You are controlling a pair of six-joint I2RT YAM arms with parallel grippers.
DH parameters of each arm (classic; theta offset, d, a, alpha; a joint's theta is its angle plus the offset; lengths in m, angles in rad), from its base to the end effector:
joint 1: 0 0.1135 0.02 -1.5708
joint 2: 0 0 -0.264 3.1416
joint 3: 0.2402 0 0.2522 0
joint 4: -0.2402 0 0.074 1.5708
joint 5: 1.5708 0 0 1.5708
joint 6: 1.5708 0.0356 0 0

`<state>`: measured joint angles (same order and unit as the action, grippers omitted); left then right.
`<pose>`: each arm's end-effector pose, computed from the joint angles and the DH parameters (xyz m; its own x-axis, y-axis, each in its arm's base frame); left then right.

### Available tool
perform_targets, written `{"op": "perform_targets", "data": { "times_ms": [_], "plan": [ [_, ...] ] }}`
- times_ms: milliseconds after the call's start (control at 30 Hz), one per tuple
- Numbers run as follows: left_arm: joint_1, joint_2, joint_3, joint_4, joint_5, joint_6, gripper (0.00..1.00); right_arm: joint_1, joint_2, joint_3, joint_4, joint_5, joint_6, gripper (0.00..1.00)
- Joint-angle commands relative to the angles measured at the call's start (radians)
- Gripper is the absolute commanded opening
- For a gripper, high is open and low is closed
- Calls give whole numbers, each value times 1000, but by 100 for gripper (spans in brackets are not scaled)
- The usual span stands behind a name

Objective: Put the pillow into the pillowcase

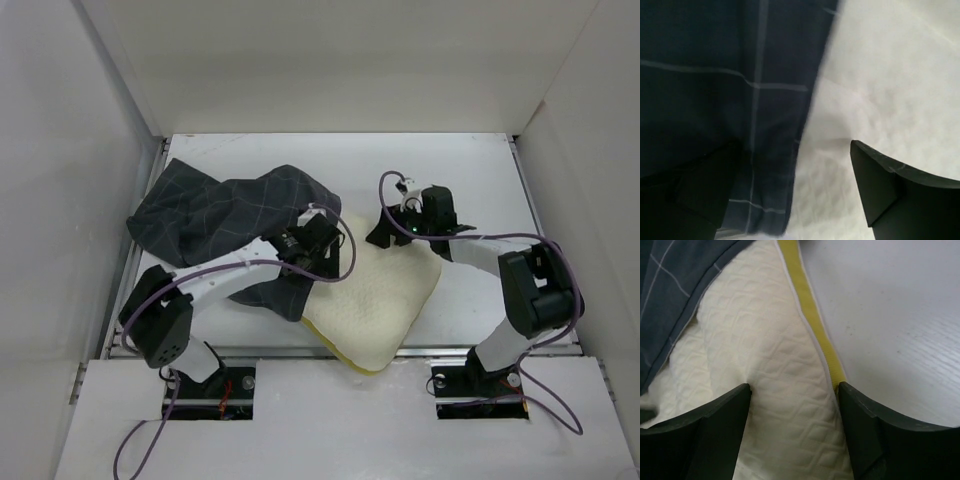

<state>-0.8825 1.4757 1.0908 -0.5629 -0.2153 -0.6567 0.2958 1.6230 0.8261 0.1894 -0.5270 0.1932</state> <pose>0.2015 -0.2330 0.2516 -0.8209 0.0592 -0.5680 0.2199 0.9507 -0.2188 0.3142 0.1145 0.1841 -0.6601 -0.0277 -0.7507 -0.5301 0.7252 0.4394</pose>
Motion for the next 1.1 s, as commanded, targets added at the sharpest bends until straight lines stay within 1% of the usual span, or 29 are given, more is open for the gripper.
{"op": "perform_targets", "data": {
  "times_ms": [0,33,67,100,133,233,300,333,367,400,433,467,500,533,567,600,633,667,700,733,767,800,833,867,900,933,1000,1067],
  "plan": [
    [111,58,-22,45,-61,-61,82,51,-5,-27,30,-184,3,75],
    [137,83,-6,44,-97,-61,67,74,-17,-27,30,-204,-7,71],
    [187,83,35,28,-114,-61,60,101,-17,-27,30,-224,-8,69],
    [210,93,55,28,-128,-52,55,167,-26,-38,39,-257,-8,67],
    [230,94,70,28,-154,-40,52,201,-26,-38,59,-267,-8,67],
    [316,104,139,37,-179,12,49,310,-26,19,77,-280,-8,67],
    [373,130,196,37,-191,41,48,321,-14,51,78,-255,2,72],
    [385,130,220,5,-191,52,48,310,-14,67,78,-223,11,75],
    [386,141,242,-9,-208,80,52,295,-14,96,67,-214,11,77],
    [375,141,280,-23,-222,94,59,273,-14,106,67,-214,38,80],
    [357,126,294,-47,-236,103,69,247,-26,107,67,-214,61,83],
    [334,115,307,-57,-245,117,82,189,-35,107,67,-214,78,84],
    [311,103,320,-72,-245,127,88,162,-60,107,67,-205,110,85],
    [259,83,346,-93,-245,127,95,131,-75,107,67,-191,126,87],
    [229,72,347,-115,-236,127,100,76,-90,96,58,-162,126,88],
    [176,61,356,-153,-236,108,100,50,-118,96,18,-131,147,91],
    [153,61,366,-153,-236,108,100,22,-129,96,-14,-95,147,91],
    [131,61,366,-188,-225,73,100,-25,-138,108,-51,-35,147,92],
    [108,61,366,-204,-193,51,100,-47,-153,119,-100,-3,135,94],
    [90,75,356,-204,-171,31,100,-66,-163,119,-120,28,135,94],
    [52,102,330,-204,-147,14,100,-81,-163,119,-134,48,135,96],
    [33,124,319,-222,-125,-29,100,-108,-176,128,-145,88,135,96],
    [21,150,319,-242,-116,-61,100,-119,-176,128,-154,100,135,98],
    [8,214,305,-267,-128,-101,100,-119,-189,128,-165,101,135,99],
    [-1,248,294,-313,-128,-131,100,-132,-189,128,-174,135,135,99],
    [-1,280,294,-330,-143,-182,100,-132,-199,128,-174,136,123,99],
    [-1,377,285,-354,-166,-208,100,-132,-199,128,-174,146,123,99],
    [8,434,294,-374,-180,-241,100,-132,-189,128,-174,134,111,99]
  ]
}}
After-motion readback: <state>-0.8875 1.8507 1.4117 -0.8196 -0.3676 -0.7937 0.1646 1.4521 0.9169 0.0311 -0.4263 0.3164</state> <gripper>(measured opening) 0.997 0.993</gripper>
